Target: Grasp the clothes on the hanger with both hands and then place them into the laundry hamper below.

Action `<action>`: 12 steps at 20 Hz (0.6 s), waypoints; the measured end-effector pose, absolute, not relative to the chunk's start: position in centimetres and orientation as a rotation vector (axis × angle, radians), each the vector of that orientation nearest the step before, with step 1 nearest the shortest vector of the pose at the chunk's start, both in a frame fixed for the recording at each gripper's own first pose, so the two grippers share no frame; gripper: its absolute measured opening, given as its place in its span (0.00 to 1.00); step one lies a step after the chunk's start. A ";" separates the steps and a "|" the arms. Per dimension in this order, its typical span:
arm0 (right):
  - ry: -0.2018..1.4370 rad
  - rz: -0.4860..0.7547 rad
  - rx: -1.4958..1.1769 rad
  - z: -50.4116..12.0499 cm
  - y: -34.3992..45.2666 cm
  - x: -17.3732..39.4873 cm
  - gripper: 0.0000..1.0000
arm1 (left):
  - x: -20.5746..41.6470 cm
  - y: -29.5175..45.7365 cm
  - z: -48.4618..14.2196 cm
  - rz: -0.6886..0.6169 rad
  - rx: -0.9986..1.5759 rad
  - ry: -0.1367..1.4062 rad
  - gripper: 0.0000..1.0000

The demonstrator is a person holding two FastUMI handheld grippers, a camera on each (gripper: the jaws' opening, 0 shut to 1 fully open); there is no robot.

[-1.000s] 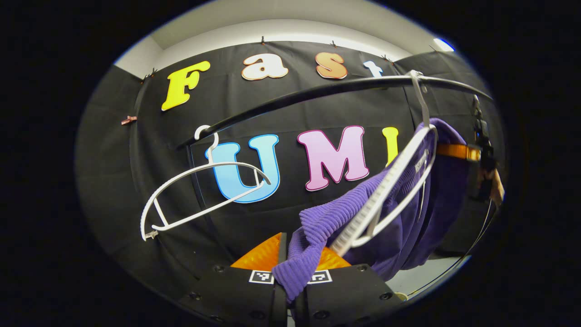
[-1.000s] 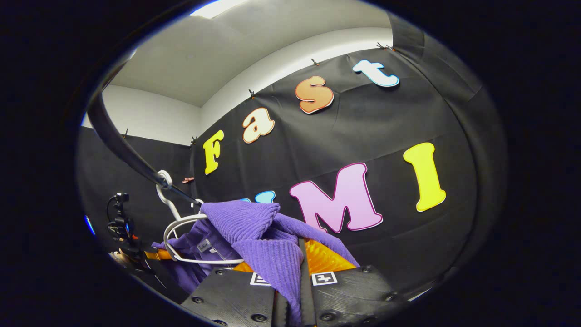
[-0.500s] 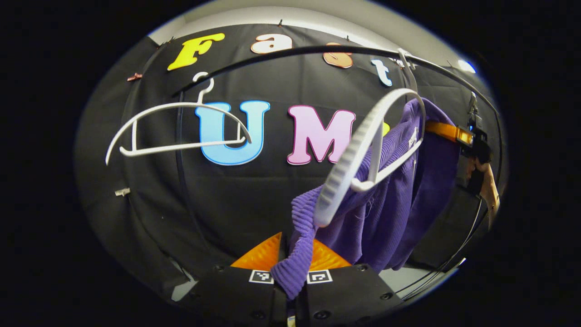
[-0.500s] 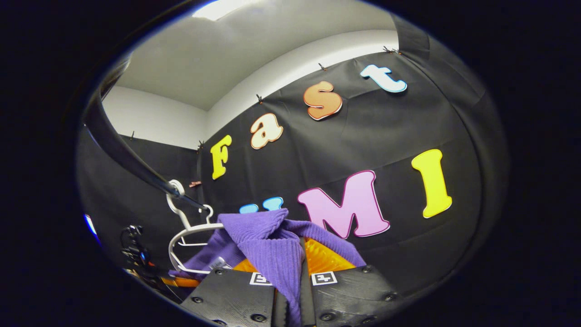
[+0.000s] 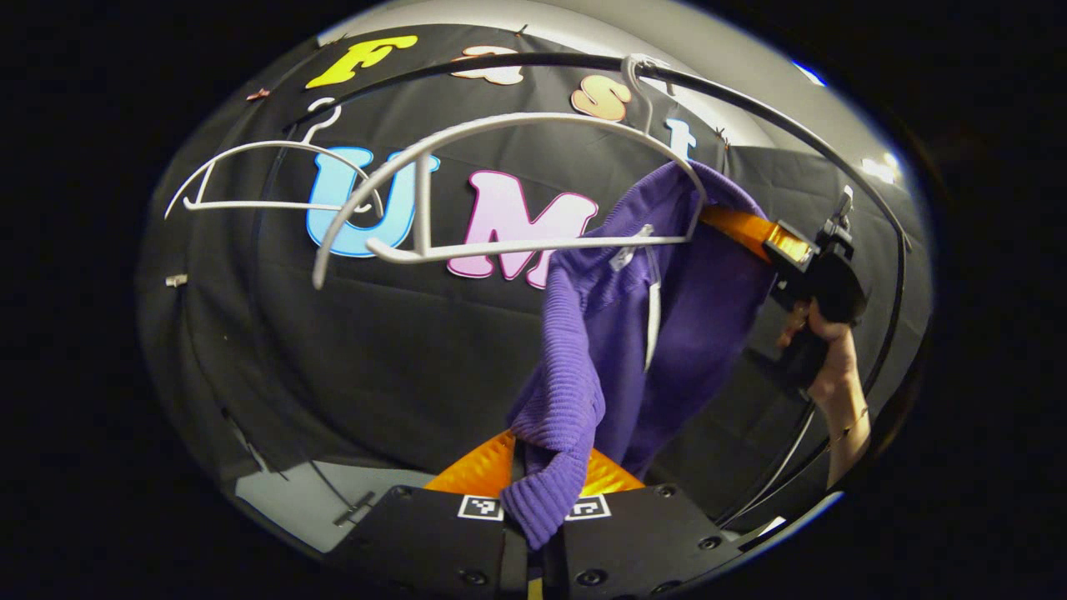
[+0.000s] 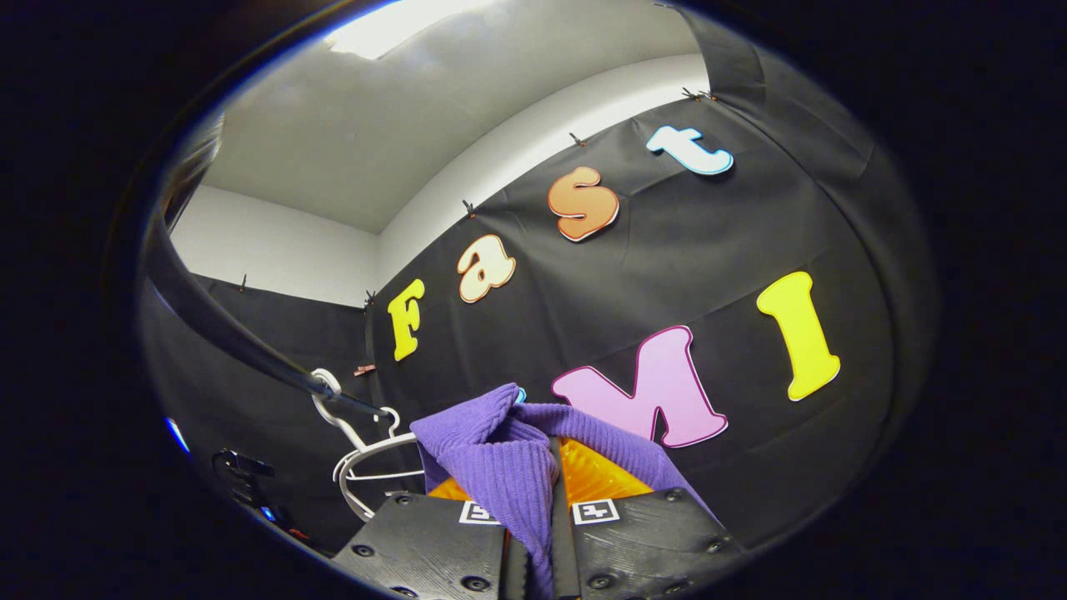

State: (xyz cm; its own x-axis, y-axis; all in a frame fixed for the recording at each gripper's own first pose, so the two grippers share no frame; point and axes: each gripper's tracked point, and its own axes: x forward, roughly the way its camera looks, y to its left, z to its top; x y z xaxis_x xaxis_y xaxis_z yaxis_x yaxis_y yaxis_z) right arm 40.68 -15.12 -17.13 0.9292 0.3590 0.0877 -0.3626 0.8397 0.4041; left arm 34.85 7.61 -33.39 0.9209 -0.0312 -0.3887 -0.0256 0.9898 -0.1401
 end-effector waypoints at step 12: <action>0.057 0.565 0.376 -15.3 -14.1 35.7 0.19 | 39.9 12.4 -28.4 0.086 -0.010 0.298 0.12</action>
State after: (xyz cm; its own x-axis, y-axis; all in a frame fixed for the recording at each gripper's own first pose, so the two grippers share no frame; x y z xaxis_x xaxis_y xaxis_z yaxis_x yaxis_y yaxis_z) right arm 35.71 -14.12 -15.29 0.8450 0.5324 0.0494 -0.5118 0.7786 0.3632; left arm 39.93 12.38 -28.36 0.9524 0.0837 -0.2932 -0.0865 0.9962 0.0033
